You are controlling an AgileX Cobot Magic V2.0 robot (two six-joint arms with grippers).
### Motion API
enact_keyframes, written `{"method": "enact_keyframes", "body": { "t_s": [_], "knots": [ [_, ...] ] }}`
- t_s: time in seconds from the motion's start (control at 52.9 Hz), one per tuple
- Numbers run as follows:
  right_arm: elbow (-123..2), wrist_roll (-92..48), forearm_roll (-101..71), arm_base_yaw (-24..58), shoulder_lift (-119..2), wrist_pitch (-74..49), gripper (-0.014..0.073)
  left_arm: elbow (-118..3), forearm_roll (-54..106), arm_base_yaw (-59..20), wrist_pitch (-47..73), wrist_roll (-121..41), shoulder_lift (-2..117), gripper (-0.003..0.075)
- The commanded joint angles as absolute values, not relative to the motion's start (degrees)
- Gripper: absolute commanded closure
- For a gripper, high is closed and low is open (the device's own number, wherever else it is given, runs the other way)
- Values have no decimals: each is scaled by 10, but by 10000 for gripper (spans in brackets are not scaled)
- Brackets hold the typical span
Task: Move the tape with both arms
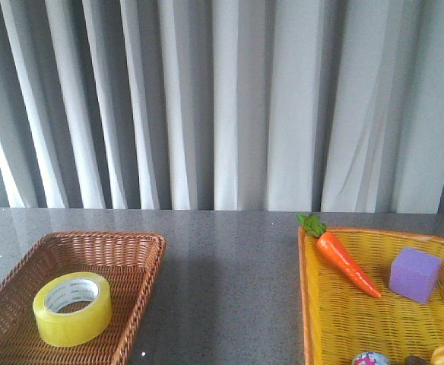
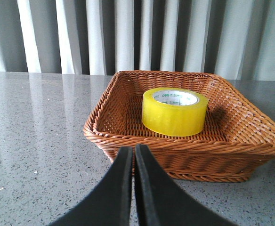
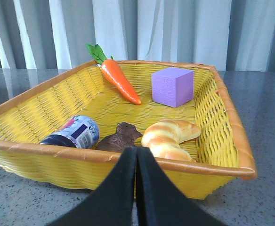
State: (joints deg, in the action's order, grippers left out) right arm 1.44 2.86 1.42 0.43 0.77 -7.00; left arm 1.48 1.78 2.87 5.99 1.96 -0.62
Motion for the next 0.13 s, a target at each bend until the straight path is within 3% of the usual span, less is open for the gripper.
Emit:
{"method": "enact_keyframes", "body": {
  "t_s": [0.0, 0.113],
  "knots": [
    [19, 27, 14, 1, 15, -28, 602, 2, 22, 27, 14, 24, -16, 726],
    [19, 27, 14, 0, 15, -28, 602, 2, 22, 27, 14, 24, -16, 726]
  ]
}}
